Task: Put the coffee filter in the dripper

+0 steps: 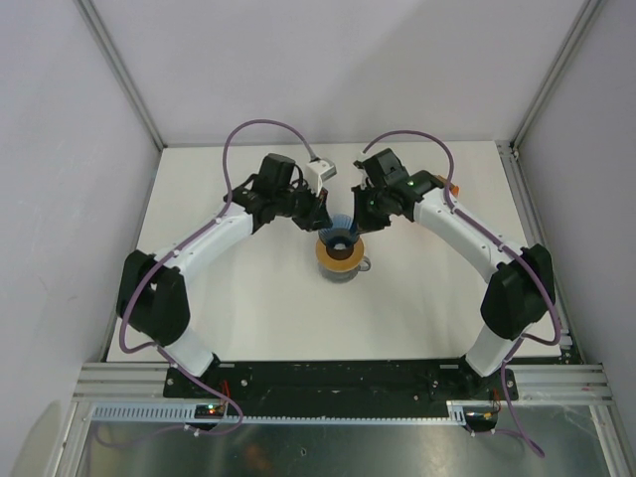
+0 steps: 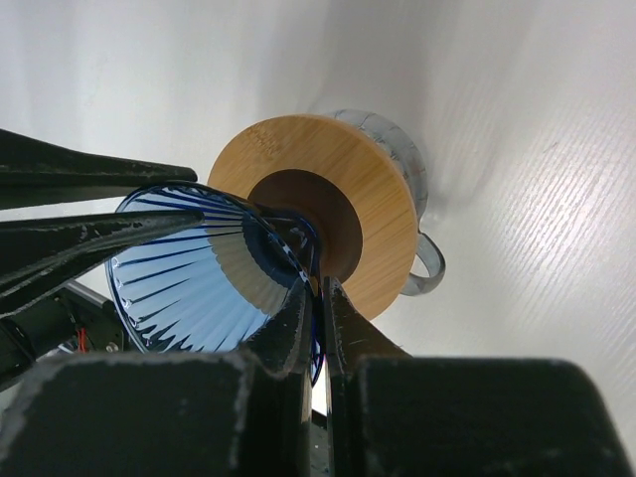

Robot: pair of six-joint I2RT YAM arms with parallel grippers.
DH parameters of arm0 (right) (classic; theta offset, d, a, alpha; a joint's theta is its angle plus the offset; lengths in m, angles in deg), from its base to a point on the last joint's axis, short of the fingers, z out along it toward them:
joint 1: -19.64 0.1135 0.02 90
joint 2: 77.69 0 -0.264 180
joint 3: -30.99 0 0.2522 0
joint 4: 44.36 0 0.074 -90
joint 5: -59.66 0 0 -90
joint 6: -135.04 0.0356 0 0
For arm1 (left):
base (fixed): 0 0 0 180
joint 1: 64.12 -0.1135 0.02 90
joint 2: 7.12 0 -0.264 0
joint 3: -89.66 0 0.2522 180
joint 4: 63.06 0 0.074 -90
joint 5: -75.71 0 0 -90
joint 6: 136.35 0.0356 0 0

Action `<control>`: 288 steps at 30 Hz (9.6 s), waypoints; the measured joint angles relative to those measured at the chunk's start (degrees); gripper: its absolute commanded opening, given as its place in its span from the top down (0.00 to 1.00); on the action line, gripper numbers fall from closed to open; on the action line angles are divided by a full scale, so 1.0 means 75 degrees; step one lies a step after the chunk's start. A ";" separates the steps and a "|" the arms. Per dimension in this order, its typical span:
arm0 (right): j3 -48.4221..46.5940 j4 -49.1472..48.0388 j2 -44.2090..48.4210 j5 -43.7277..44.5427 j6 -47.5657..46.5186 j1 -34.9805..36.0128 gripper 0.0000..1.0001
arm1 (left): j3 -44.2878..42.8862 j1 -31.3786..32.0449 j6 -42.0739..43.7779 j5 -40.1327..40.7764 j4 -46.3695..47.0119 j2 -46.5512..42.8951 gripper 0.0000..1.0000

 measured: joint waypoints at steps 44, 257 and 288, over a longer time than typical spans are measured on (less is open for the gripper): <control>-0.0463 0.0079 0.1696 0.1145 -0.0560 -0.1160 0.14 | -0.1096 -0.0050 0.0026 0.0309 -0.1396 -0.0006 0.19; -0.0425 -0.0440 0.3416 -0.3217 -0.7732 0.1274 1.00 | -0.2967 -0.0154 0.4229 -0.1964 -0.4905 -0.2381 0.50; 0.0495 -0.1696 0.3815 -0.1868 -0.7734 0.1690 0.19 | -0.2868 0.0446 0.2865 0.0411 -0.4564 -0.1370 1.00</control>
